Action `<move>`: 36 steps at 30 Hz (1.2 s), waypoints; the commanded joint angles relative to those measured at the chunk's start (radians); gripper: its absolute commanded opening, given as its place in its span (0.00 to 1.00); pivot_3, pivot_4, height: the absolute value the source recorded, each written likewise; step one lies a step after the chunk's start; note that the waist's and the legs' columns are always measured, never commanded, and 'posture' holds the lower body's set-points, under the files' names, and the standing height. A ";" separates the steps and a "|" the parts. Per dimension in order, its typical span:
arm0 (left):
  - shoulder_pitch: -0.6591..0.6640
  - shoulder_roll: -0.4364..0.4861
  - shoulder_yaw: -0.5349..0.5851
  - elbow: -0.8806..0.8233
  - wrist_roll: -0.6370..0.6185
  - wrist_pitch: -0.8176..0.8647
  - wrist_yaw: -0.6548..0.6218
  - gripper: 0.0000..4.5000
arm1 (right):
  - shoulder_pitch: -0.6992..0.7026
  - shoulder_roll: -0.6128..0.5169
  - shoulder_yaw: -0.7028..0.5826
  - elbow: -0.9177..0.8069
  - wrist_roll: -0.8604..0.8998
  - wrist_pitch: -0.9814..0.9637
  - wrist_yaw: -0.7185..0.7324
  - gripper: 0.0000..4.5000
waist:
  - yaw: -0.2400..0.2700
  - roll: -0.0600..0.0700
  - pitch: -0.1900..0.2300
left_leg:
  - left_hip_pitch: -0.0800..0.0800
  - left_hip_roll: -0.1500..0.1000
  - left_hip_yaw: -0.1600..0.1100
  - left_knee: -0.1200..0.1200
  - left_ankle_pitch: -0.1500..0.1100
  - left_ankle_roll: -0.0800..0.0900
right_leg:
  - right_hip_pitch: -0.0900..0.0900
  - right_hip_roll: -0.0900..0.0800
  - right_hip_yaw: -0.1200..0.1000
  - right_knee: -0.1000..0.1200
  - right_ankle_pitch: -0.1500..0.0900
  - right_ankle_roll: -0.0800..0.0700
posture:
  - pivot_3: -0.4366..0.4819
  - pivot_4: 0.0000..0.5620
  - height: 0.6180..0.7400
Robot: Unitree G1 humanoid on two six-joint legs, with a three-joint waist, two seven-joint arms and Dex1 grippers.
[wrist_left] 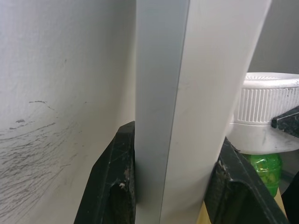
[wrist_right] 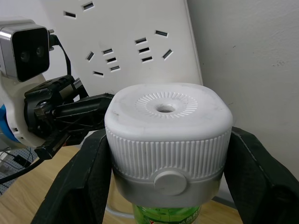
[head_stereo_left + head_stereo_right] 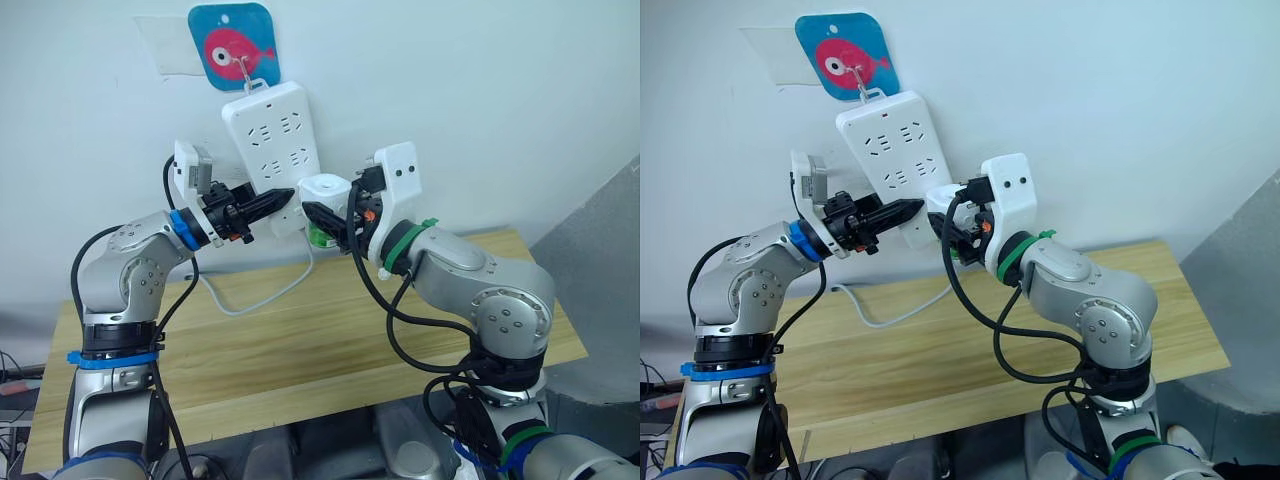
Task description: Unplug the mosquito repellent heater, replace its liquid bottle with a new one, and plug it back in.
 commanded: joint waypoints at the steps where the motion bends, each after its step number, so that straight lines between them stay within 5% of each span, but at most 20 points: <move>1: -0.050 -0.035 0.007 -0.051 -0.081 0.038 0.013 0.30 | -0.021 0.039 0.072 -0.011 0.017 0.005 0.057 0.66 | 0.001 0.000 0.000 | 0.000 0.000 0.000 0.000 0.000 0.000 | 0.000 0.000 0.001 0.000 0.000 0.000 | 0.21 0.47 1.00; 27: -0.043 -0.024 0.012 -0.092 -0.078 0.095 -0.036 0.30 | -0.006 0.093 0.098 0.010 -0.103 -0.002 0.144 0.66 | 0.016 0.000 0.000 | 0.005 0.016 0.015 -0.004 0.000 0.000 | -0.006 0.016 0.019 -0.007 0.011 -0.001 | 0.22 0.45 1.00; 30: -0.038 -0.014 0.001 -0.085 -0.058 0.073 -0.044 0.30 | -0.010 0.077 0.082 -0.005 -0.095 0.014 0.167 0.89 | 0.025 0.000 0.000 | 0.005 0.016 0.019 -0.007 0.000 0.000 | -0.007 0.016 0.020 -0.008 0.011 -0.001 | 0.22 0.45 1.00; 32: -0.033 -0.008 -0.008 -0.080 -0.042 0.050 -0.050 0.46 | -0.010 0.057 0.073 -0.016 -0.101 0.017 0.179 1.00 | 0.029 0.000 0.000 | 0.002 0.017 0.021 -0.011 0.000 0.000 | -0.010 0.016 0.020 -0.012 0.011 -0.002 | 0.22 0.45 1.00; 36: -0.031 -0.008 -0.013 -0.067 -0.042 0.030 -0.047 0.71 | 0.004 -0.009 0.017 -0.051 -0.081 0.037 0.225 1.00 | 0.030 0.000 0.000 | -0.008 0.017 0.022 -0.015 0.003 -0.005 | -0.016 0.015 0.018 -0.021 0.011 -0.002 | 0.21 0.44 1.00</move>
